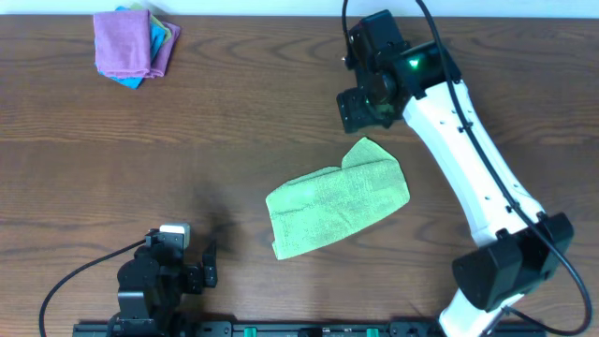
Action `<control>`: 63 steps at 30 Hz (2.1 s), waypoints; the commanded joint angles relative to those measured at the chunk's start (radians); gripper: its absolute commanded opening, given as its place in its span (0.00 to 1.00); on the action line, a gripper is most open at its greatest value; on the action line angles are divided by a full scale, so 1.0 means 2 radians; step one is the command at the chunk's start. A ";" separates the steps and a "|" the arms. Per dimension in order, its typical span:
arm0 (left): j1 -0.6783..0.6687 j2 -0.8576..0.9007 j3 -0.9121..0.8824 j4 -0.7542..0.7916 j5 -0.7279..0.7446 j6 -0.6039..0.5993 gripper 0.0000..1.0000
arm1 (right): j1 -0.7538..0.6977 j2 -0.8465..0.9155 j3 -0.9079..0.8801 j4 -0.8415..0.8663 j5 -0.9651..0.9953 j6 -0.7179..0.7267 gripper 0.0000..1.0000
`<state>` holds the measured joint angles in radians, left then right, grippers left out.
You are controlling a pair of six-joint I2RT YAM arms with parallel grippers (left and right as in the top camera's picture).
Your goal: Fold the cloth
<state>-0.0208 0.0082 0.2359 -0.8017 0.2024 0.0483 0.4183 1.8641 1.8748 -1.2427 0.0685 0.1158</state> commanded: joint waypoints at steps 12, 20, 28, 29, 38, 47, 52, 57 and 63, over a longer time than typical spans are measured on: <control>-0.001 -0.002 -0.002 -0.007 0.000 0.000 0.96 | -0.031 0.110 -0.070 0.062 0.046 -0.149 0.60; -0.001 -0.002 -0.002 -0.007 0.000 0.000 0.96 | -0.065 0.141 -0.072 0.066 0.029 -0.162 0.54; -0.001 -0.002 -0.002 -0.007 0.000 0.000 0.96 | -0.072 0.142 -0.088 0.086 -0.053 -0.209 0.56; -0.001 -0.002 -0.002 -0.007 0.000 0.000 0.96 | -0.072 0.142 -0.089 0.089 -0.056 -0.213 0.56; -0.001 -0.002 -0.002 -0.007 0.000 0.000 0.96 | -0.073 0.161 -0.091 0.105 -0.063 -0.220 0.52; -0.001 -0.002 -0.002 -0.007 0.000 0.000 0.95 | -0.073 0.171 -0.091 0.105 -0.065 -0.219 0.47; -0.001 -0.002 -0.002 -0.007 0.000 0.000 0.96 | -0.076 0.180 -0.091 0.109 -0.064 -0.220 0.44; -0.001 -0.002 -0.002 -0.007 0.000 0.000 0.96 | -0.078 0.194 -0.091 0.110 -0.064 -0.220 0.41; -0.001 -0.002 -0.002 -0.007 0.000 0.000 0.96 | -0.078 0.200 -0.091 0.109 -0.064 -0.206 0.01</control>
<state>-0.0208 0.0082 0.2359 -0.8017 0.2028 0.0483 0.2710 2.2467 1.6989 -1.0245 -0.0536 -0.3187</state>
